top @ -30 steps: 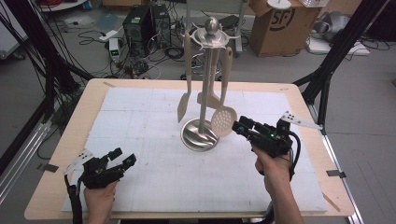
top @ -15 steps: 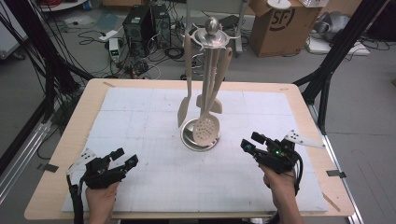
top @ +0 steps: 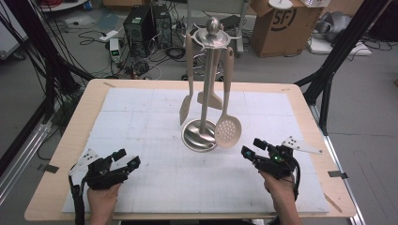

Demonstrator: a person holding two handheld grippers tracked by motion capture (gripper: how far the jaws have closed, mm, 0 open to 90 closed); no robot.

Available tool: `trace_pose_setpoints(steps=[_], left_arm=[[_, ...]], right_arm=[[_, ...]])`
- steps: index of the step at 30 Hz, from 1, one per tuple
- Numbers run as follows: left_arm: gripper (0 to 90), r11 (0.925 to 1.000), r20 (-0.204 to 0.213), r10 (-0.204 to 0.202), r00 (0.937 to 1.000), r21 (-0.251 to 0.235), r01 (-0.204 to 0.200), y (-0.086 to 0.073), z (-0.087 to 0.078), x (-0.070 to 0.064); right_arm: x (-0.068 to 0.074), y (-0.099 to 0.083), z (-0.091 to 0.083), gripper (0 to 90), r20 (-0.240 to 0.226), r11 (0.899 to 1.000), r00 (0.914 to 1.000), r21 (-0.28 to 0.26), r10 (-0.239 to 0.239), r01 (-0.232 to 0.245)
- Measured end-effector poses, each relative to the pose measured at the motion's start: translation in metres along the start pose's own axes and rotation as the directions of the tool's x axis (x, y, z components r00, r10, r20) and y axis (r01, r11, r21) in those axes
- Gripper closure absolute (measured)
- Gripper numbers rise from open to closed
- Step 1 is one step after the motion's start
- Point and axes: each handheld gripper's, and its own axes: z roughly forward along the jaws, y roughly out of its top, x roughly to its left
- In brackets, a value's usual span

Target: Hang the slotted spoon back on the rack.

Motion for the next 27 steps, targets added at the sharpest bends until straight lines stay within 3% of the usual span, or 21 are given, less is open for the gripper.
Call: trace_pose_setpoints(steps=[27], left_arm=[[17.6,0.9986,0.026,0.032,0.9991,0.042,-0.033,-0.003,0.009,-0.006]], right_arm=[[-0.015,-0.029,-0.005,21.4,0.038,0.999,0.9988,0.032,0.030,-0.031]])
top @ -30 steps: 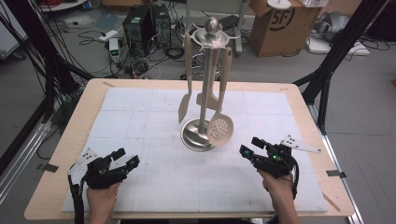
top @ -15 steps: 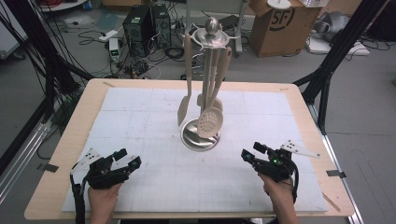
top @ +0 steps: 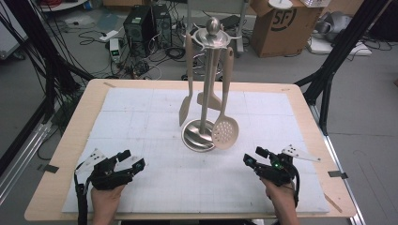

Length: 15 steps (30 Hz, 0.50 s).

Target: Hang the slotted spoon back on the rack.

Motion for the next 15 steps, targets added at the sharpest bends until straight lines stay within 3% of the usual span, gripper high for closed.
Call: trace_pose_setpoints(steps=[6,15], left_arm=[[17.5,0.9999,0.011,0.012,0.9999,0.008,-0.012,0.0002,0.0035,-0.0019],[17.3,0.9995,0.012,0.019,0.9997,0.026,-0.020,-0.0015,0.0065,-0.0036]], right_arm=[[-0.0018,-0.0113,-0.0038,20.6,0.008,1.000,1.0000,0.021,0.005,-0.005],[-0.0009,-0.0121,-0.0064,20.1,0.017,1.000,0.9999,0.002,0.001,-0.001]])
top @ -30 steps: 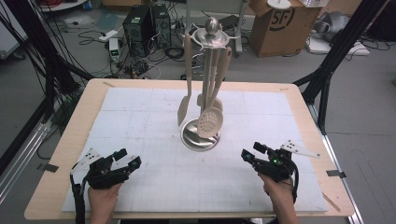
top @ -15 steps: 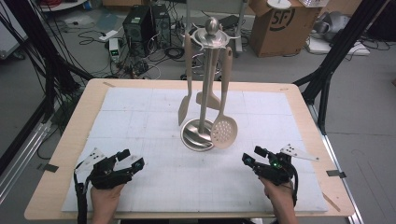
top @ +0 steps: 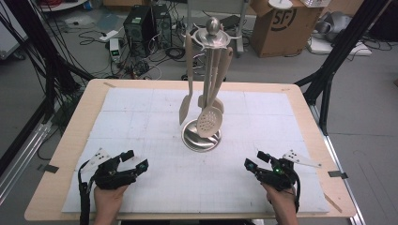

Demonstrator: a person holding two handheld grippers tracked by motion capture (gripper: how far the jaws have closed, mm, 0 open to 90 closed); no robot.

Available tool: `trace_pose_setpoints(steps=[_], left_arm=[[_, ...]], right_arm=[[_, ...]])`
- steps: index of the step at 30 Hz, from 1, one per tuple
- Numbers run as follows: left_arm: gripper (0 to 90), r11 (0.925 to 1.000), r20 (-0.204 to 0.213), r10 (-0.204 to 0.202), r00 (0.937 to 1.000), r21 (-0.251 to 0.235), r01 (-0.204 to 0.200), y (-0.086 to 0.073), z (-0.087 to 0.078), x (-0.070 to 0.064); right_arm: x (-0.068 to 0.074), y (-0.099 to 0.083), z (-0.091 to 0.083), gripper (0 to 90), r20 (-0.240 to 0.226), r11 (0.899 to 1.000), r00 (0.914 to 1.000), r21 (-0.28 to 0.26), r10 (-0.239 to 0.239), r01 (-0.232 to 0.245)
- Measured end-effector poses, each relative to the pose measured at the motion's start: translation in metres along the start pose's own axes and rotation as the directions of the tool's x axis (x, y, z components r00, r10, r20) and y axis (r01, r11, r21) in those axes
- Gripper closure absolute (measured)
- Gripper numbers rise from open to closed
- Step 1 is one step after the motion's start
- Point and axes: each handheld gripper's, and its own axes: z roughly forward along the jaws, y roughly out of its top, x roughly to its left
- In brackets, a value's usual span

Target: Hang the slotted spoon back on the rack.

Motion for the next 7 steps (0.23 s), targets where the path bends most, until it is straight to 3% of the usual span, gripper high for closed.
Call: trace_pose_setpoints(steps=[7], left_arm=[[17.3,1.0000,0.001,-0.001,1.0000,-0.003,0.001,0.0000,-0.0001,-0.0003]], right_arm=[[0.0012,-0.0007,0.0021,20.1,0.003,1.000,0.9999,0.012,-0.015,0.015]])
